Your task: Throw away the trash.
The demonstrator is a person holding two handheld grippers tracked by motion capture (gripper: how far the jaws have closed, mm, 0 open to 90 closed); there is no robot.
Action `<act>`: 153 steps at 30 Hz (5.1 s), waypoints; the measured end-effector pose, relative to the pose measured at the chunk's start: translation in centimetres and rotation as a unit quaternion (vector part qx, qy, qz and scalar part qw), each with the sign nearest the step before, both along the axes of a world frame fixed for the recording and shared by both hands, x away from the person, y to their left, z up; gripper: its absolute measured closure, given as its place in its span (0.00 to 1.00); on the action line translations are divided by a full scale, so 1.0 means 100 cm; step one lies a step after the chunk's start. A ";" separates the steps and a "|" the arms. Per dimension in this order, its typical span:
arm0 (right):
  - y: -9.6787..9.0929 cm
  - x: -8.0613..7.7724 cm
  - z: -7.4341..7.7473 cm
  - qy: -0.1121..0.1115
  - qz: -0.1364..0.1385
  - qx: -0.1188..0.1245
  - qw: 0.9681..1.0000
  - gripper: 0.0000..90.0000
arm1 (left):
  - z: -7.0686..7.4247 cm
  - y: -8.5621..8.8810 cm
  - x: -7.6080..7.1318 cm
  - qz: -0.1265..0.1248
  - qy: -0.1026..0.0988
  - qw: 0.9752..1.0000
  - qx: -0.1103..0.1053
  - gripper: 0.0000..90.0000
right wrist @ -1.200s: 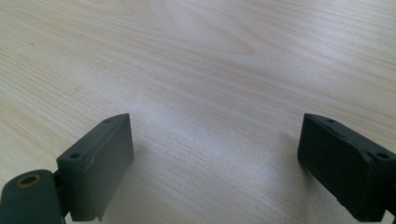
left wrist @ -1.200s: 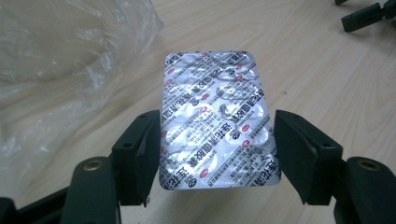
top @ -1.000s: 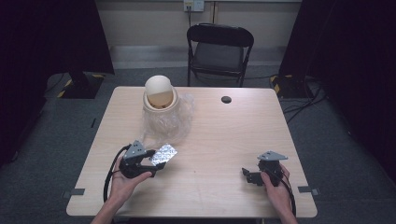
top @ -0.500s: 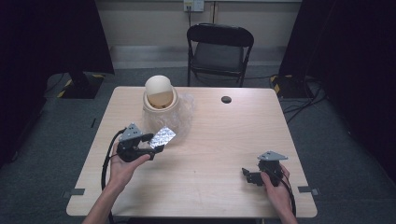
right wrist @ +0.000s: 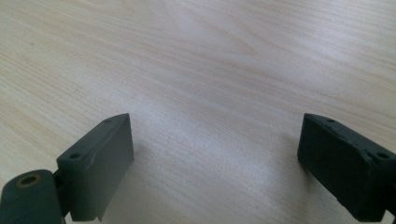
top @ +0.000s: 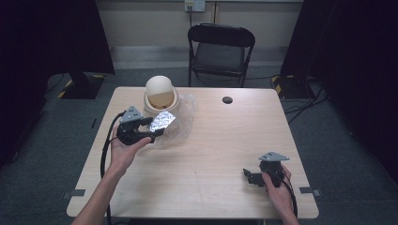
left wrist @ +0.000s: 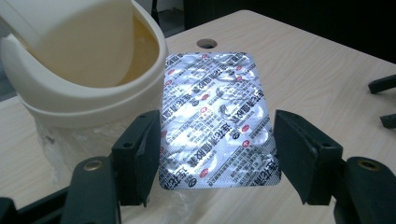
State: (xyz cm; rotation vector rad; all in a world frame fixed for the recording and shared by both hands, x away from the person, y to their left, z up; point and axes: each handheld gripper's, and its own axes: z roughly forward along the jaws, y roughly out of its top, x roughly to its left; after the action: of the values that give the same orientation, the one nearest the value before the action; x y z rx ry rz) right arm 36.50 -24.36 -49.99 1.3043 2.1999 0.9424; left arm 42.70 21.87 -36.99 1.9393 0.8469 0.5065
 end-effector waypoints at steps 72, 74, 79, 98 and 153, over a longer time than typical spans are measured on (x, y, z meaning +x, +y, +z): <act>0.000 0.000 0.000 0.000 -0.001 0.000 1.000 0.11 | 0.010 0.003 0.076 0.070 0.053 0.995 -0.048 0.38; 0.000 0.000 0.000 0.000 0.000 0.000 1.000 0.11 | 0.010 0.001 0.078 0.072 0.051 0.995 -0.051 0.38; 0.000 0.000 0.000 0.000 -0.001 0.000 1.000 0.11 | 0.012 -0.004 0.080 0.078 0.052 0.994 -0.049 0.38; 0.000 0.000 0.000 0.000 -0.001 0.001 1.000 0.11 | 0.011 -0.011 0.081 0.108 0.053 0.992 -0.038 0.38; 0.000 0.000 0.000 0.000 0.000 0.000 1.000 0.11 | 0.008 0.013 0.049 0.054 0.057 0.994 -0.071 0.18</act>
State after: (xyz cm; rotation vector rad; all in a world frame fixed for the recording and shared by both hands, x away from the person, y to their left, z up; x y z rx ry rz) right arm 36.50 -24.36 -49.99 1.3039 2.1997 0.9421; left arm 47.63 23.15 -36.14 1.8118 1.0388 0.3899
